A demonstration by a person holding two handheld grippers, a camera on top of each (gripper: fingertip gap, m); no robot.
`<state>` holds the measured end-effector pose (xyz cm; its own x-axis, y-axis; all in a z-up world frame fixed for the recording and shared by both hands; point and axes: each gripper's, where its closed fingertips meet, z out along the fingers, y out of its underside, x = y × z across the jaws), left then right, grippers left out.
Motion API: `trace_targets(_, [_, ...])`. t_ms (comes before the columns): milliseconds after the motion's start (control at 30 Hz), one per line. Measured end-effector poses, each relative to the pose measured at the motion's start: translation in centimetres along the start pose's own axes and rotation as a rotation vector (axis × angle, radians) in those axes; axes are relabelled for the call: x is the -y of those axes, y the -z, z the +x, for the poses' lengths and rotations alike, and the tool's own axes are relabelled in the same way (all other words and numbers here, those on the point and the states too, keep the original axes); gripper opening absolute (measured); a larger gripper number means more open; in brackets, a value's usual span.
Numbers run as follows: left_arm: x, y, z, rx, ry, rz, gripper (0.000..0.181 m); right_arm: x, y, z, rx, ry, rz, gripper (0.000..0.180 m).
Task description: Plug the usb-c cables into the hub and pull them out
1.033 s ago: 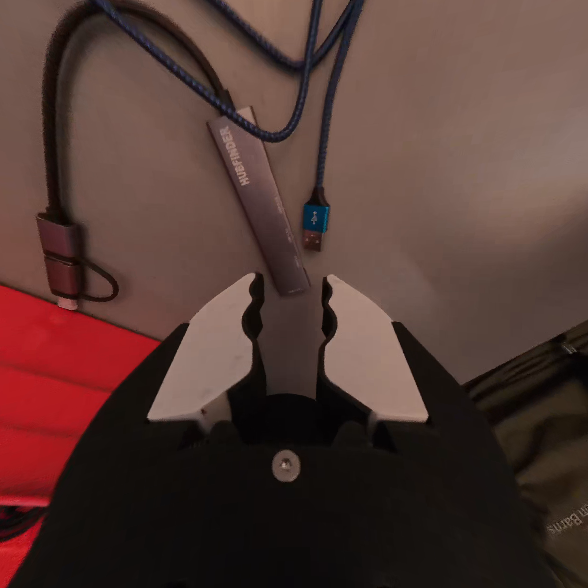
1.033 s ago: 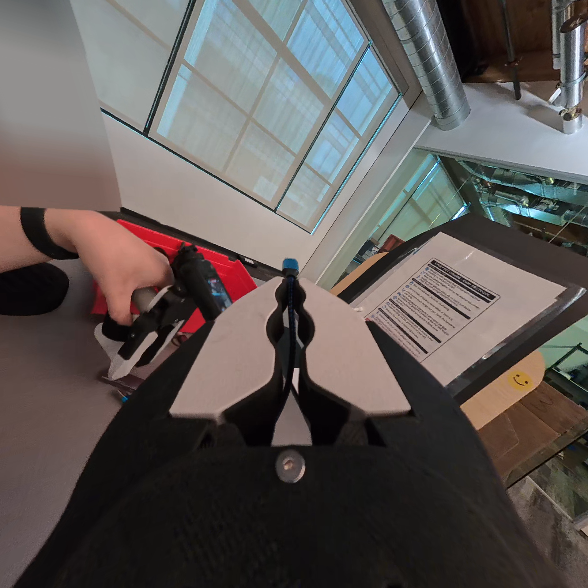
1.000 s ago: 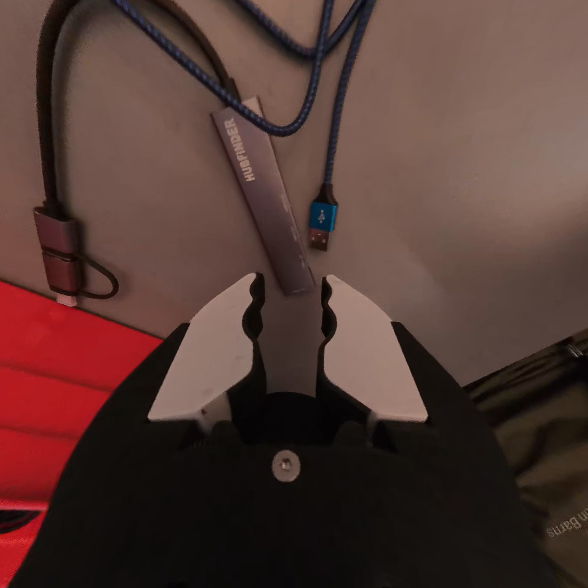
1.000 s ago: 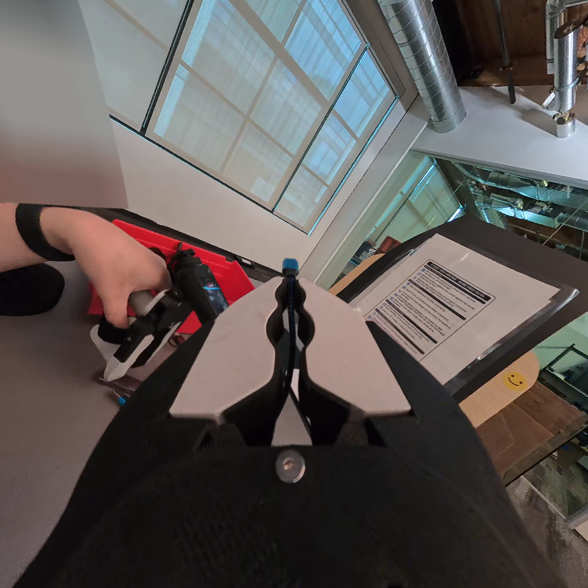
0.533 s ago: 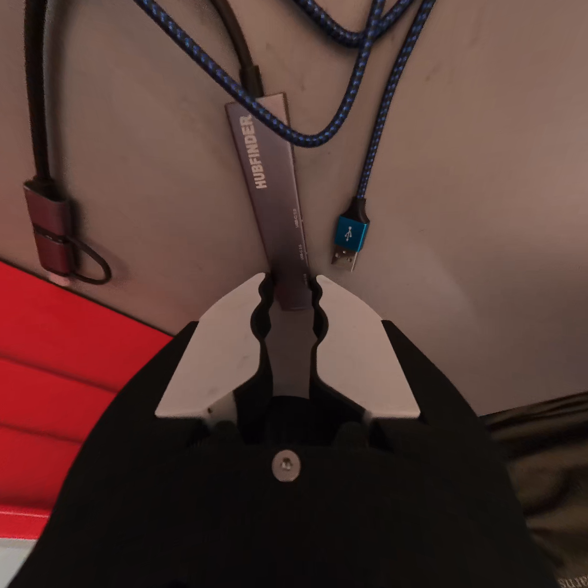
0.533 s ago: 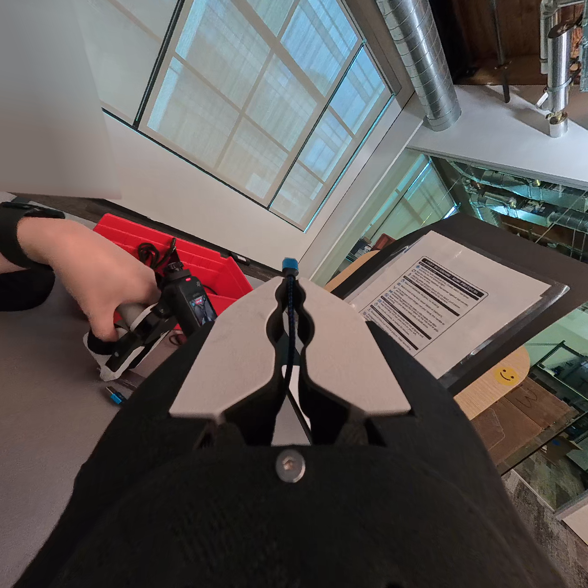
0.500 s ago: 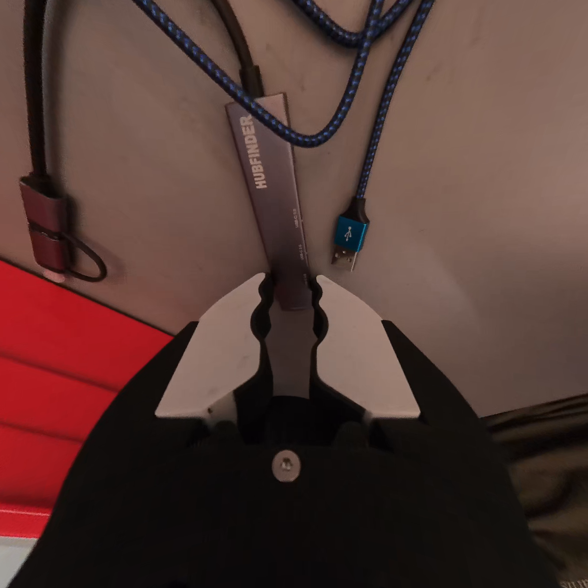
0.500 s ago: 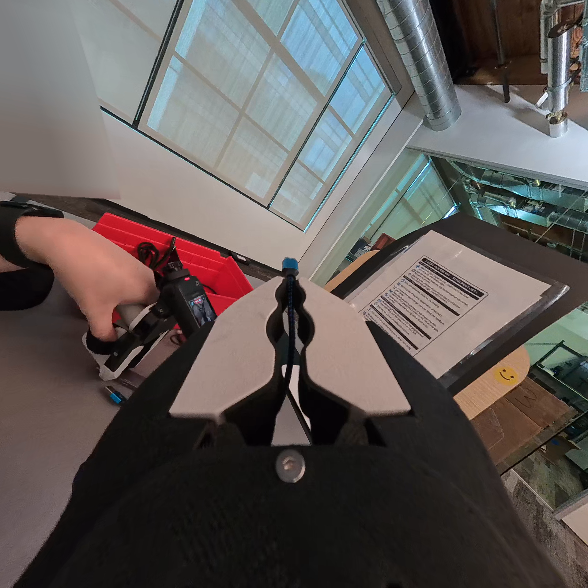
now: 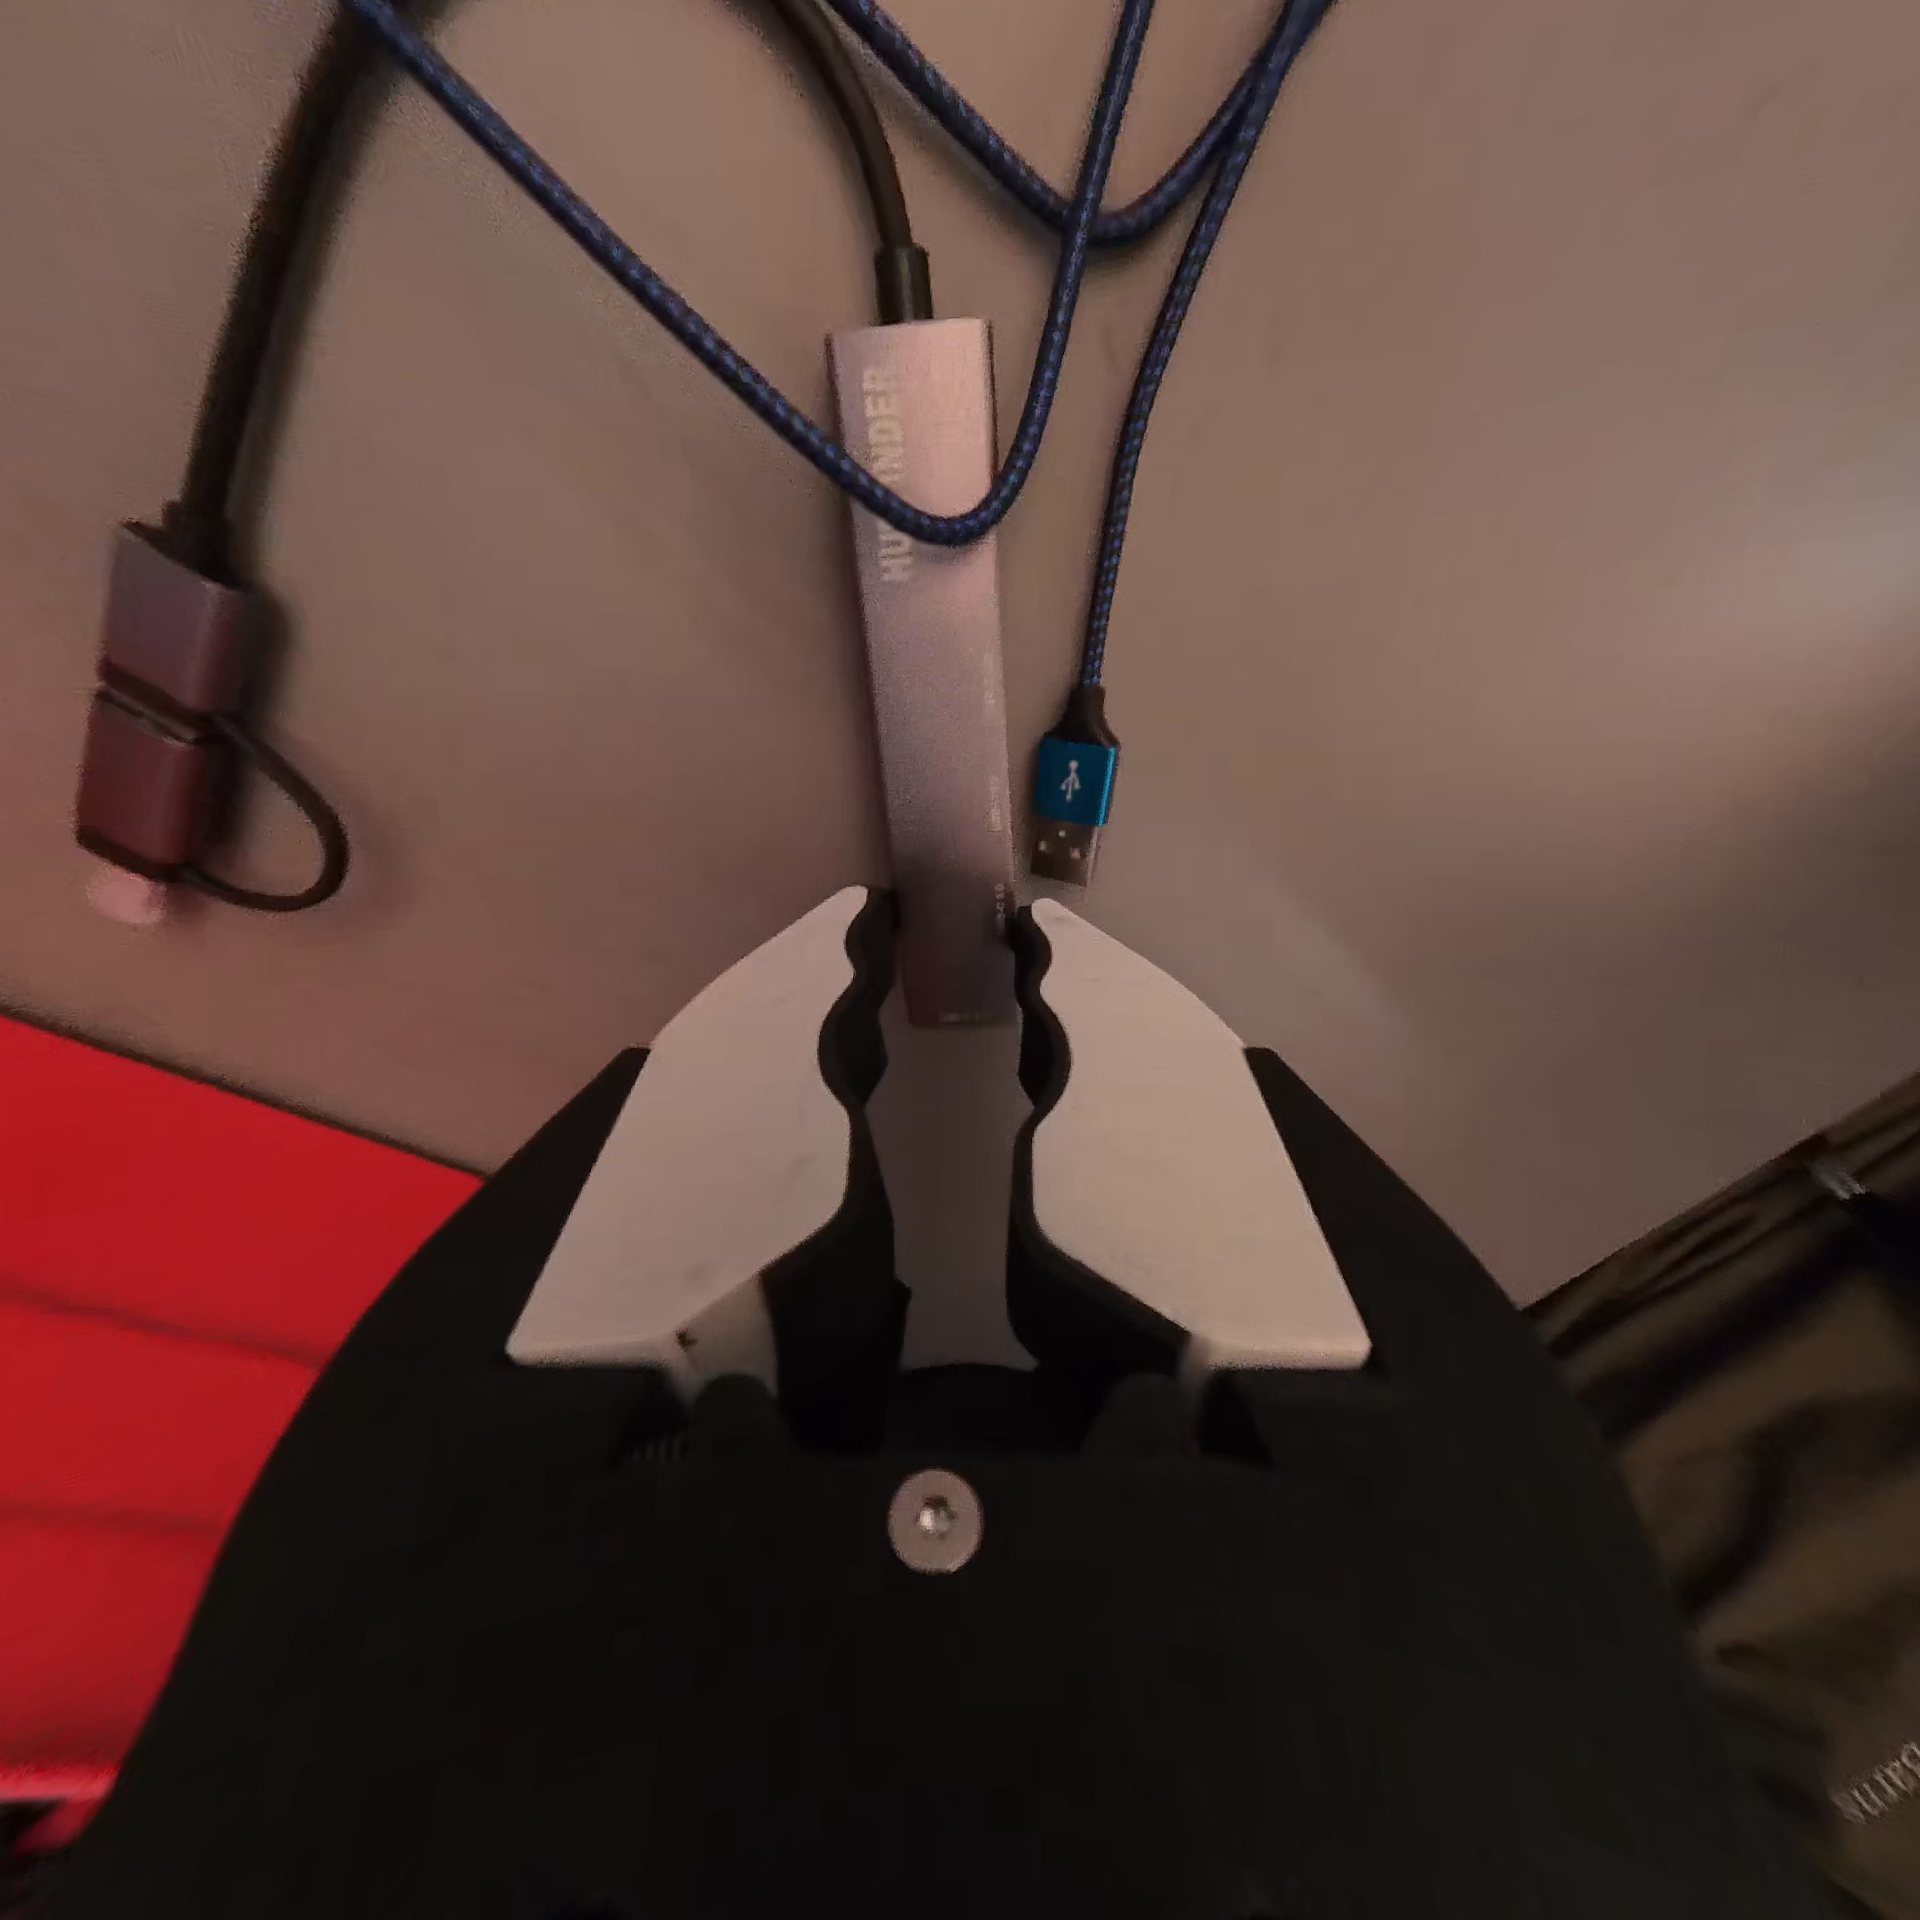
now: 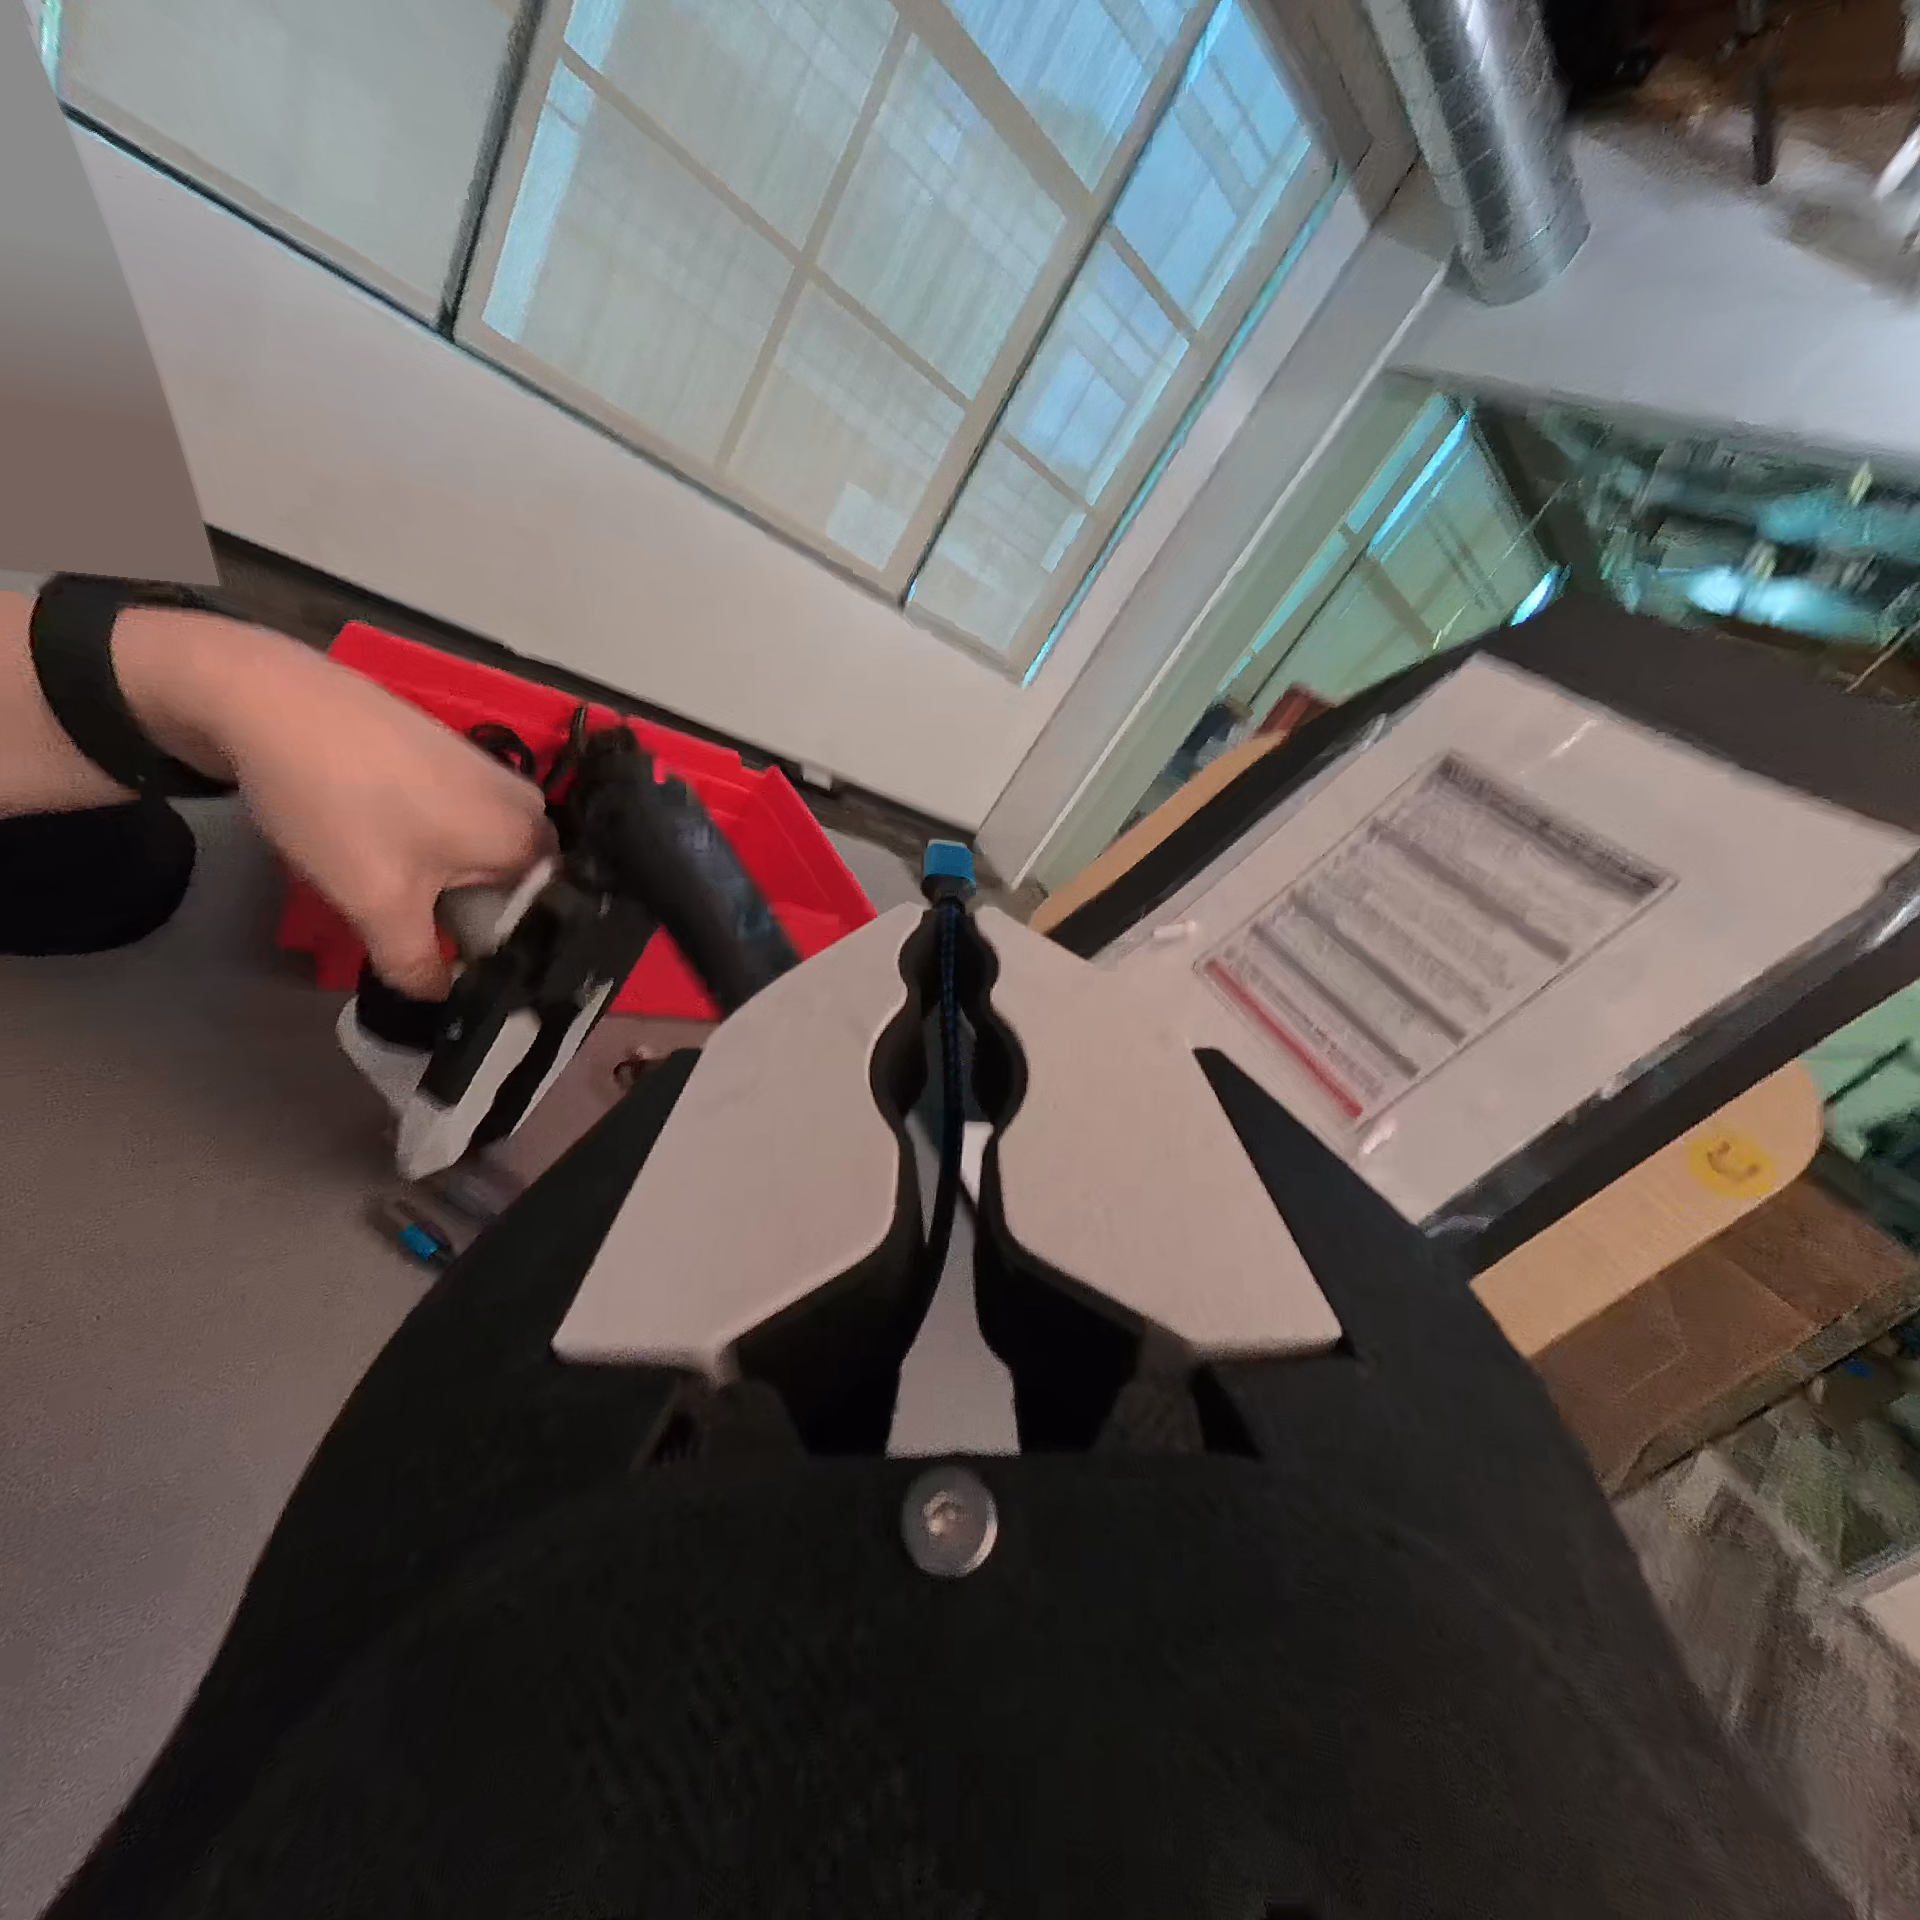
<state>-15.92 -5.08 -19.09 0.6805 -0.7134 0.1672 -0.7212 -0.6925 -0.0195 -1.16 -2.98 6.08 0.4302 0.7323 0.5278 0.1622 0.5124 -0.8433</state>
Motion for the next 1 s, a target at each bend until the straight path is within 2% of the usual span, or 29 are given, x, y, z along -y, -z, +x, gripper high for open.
trace_targets(33, [0.3, 0.6, 0.0, -0.028, 0.003, 0.041, 0.022, -0.5, -0.2, 0.0, 0.008, -0.019, -0.027, 0.003])
trace_targets(133, [0.6, 2.7, 0.1, -0.12, 0.017, 0.15, 0.022, -1.8, -0.9, -0.4, 0.037, -0.076, -0.095, 0.002])
trace_targets(233, [0.0, 4.8, -0.8, -0.138, 0.043, 0.219, 0.021, -3.0, -2.2, -1.3, 0.074, -0.126, -0.165, 0.002])
trace_targets(467, [-1.0, 9.7, -2.2, -0.114, 0.097, 0.406, 0.022, -5.7, -4.7, -6.3, 0.265, -0.198, -0.331, 0.002])
trace_targets(567, [-0.7, 11.0, -2.1, -0.153, 0.096, 0.476, 0.022, -6.1, -5.7, -9.0, 0.364, -0.273, -0.353, 0.002])
trace_targets(667, [-0.2, 12.1, -1.9, -0.24, 0.107, 0.557, 0.022, -8.0, -6.9, -11.3, 0.388, -0.316, -0.467, 0.003])
trace_targets(833, [1.3, 13.4, 0.6, -0.408, 0.047, 0.639, 0.022, -11.3, -8.5, -13.7, 0.333, -0.368, -0.63, 0.003])
trace_targets(900, [2.1, 13.6, 2.3, -0.453, -0.002, 0.651, 0.021, -11.9, -8.8, -13.2, 0.27, -0.402, -0.625, 0.002])
trace_targets(1000, [3.3, 13.0, 3.6, -0.413, -0.043, 0.645, 0.022, -12.0, -9.0, -11.9, 0.184, -0.48, -0.59, 0.002])
